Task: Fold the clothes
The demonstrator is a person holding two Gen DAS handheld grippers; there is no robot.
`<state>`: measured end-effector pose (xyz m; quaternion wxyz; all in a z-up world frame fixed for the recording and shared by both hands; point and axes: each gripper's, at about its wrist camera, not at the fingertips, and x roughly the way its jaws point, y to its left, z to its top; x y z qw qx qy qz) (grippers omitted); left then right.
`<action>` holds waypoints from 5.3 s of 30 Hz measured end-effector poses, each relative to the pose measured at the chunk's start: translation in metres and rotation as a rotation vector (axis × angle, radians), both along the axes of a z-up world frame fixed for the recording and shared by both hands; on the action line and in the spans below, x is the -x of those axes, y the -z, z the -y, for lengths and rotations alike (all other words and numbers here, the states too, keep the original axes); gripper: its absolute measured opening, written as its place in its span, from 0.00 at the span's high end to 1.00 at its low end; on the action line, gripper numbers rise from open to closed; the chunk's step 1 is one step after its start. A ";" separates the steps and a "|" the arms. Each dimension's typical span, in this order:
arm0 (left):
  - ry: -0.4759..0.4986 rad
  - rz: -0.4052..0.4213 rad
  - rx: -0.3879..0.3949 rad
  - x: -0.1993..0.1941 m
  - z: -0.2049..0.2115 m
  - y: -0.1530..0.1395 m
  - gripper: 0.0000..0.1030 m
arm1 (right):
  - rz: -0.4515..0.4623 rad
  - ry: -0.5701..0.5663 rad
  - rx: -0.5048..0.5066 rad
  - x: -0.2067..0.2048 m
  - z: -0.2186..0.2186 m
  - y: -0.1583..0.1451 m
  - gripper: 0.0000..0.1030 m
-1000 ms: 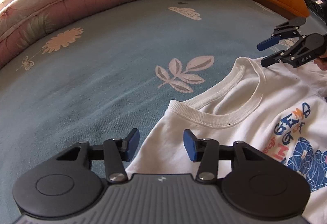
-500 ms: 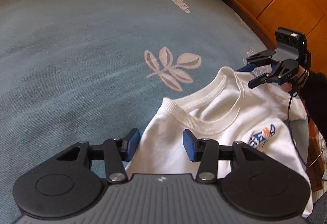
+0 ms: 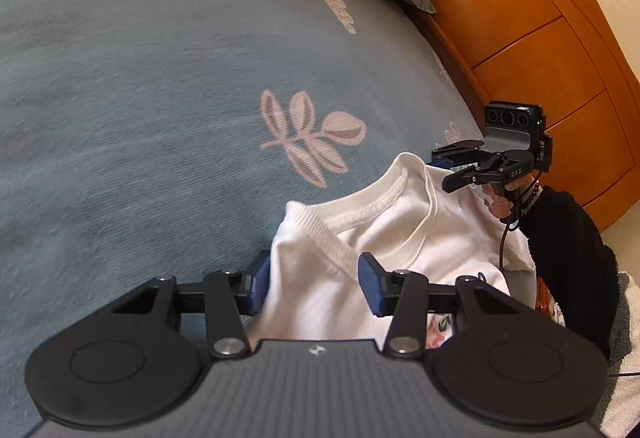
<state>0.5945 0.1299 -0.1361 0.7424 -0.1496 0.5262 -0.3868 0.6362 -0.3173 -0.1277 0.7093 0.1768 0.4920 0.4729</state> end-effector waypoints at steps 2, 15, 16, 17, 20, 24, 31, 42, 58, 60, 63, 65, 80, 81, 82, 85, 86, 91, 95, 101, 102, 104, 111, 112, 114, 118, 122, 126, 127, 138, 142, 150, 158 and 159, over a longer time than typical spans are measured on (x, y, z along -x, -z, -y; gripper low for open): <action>0.007 0.028 -0.044 0.002 0.004 -0.002 0.71 | 0.050 -0.017 0.059 0.001 -0.009 -0.003 0.82; -0.068 0.248 -0.273 0.006 0.026 -0.021 0.96 | 0.310 0.071 0.267 0.015 -0.033 -0.025 0.93; -0.068 0.247 -0.289 0.006 0.029 -0.019 0.95 | 0.310 0.073 0.286 0.016 -0.034 -0.024 0.93; -0.077 0.253 -0.298 0.008 0.028 -0.022 0.92 | 0.323 0.069 0.294 0.021 -0.037 -0.027 0.93; -0.103 0.296 -0.326 0.019 0.025 -0.035 0.90 | 0.361 0.055 0.317 0.037 -0.043 -0.037 0.76; -0.101 0.367 -0.316 0.046 0.027 -0.052 0.88 | 0.412 0.038 0.347 0.059 -0.051 -0.050 0.67; -0.107 0.278 -0.334 0.070 0.032 -0.026 0.76 | 0.423 0.037 0.499 0.079 -0.065 -0.042 0.49; -0.205 0.310 -0.403 0.142 0.047 -0.093 0.48 | 0.456 0.238 0.545 0.146 -0.049 -0.113 0.16; -0.027 0.593 -0.601 0.382 0.146 -0.102 0.13 | 0.399 0.270 0.449 0.405 -0.070 -0.125 0.00; -0.040 0.578 -0.640 0.400 0.153 -0.088 0.13 | 0.397 0.307 0.460 0.428 -0.075 -0.111 0.00; -0.071 0.532 -0.668 0.419 0.161 -0.072 0.13 | 0.412 0.344 0.503 0.460 -0.090 -0.092 0.00; -0.113 0.510 -0.667 0.430 0.161 -0.066 0.13 | 0.427 0.371 0.530 0.472 -0.099 -0.084 0.00; -0.319 0.443 -0.653 0.458 0.151 -0.062 0.13 | 0.545 0.561 0.696 0.481 -0.137 -0.050 0.00; -0.323 0.440 -0.645 0.458 0.151 -0.063 0.13 | 0.552 0.575 0.700 0.480 -0.133 -0.052 0.00; -0.326 0.438 -0.637 0.458 0.151 -0.064 0.13 | 0.559 0.592 0.708 0.480 -0.128 -0.054 0.00; -0.332 0.435 -0.624 0.458 0.152 -0.066 0.13 | 0.576 0.650 0.732 0.478 -0.113 -0.058 0.00; -0.330 0.436 -0.624 0.458 0.154 -0.067 0.13 | 0.579 0.676 0.734 0.478 -0.107 -0.060 0.00; -0.315 0.441 -0.623 0.458 0.160 -0.067 0.13 | 0.558 0.772 0.725 0.464 -0.072 -0.062 0.00; -0.318 0.438 -0.619 0.458 0.159 -0.068 0.13 | 0.508 0.870 0.717 0.446 -0.037 -0.064 0.00; -0.345 0.418 -0.609 0.455 0.154 -0.066 0.13 | 0.468 0.837 0.574 0.460 -0.019 -0.081 0.00; -0.350 0.413 -0.611 0.454 0.152 -0.064 0.13 | 0.473 0.798 0.548 0.465 -0.026 -0.083 0.00; -0.364 0.396 -0.619 0.450 0.149 -0.061 0.13 | 0.485 0.719 0.518 0.474 -0.045 -0.086 0.00; -0.407 0.369 -0.617 0.451 0.134 -0.060 0.13 | 0.560 0.594 0.620 0.475 -0.129 -0.053 0.00; -0.411 0.368 -0.618 0.452 0.132 -0.061 0.13 | 0.588 0.611 0.668 0.474 -0.135 -0.047 0.00; -0.417 0.366 -0.620 0.454 0.128 -0.061 0.13 | 0.622 0.655 0.727 0.471 -0.135 -0.043 0.00; -0.424 0.355 -0.613 0.453 0.125 -0.059 0.13 | 0.617 0.770 0.722 0.460 -0.100 -0.054 0.00; -0.422 0.348 -0.595 0.451 0.126 -0.057 0.13 | 0.636 0.848 0.817 0.443 -0.066 -0.059 0.00; -0.408 0.353 -0.597 0.449 0.131 -0.056 0.13 | 0.589 0.925 0.880 0.416 -0.026 -0.056 0.00; -0.408 0.351 -0.595 0.449 0.131 -0.056 0.13 | 0.570 0.944 0.898 0.409 -0.017 -0.055 0.00; -0.404 0.329 -0.592 0.446 0.132 -0.051 0.13 | 0.620 0.699 0.631 0.456 -0.063 -0.082 0.00; -0.396 0.332 -0.580 0.447 0.132 -0.052 0.13 | 0.670 0.555 0.830 0.455 -0.110 -0.052 0.00; -0.379 0.336 -0.556 0.449 0.131 -0.051 0.13 | 0.607 0.751 0.916 0.424 -0.057 -0.052 0.00; -0.368 0.326 -0.558 0.446 0.133 -0.046 0.13 | 0.530 0.848 0.941 0.403 -0.018 -0.050 0.00; -0.372 0.321 -0.560 0.445 0.132 -0.045 0.13 | 0.536 0.842 0.919 0.407 -0.020 -0.052 0.00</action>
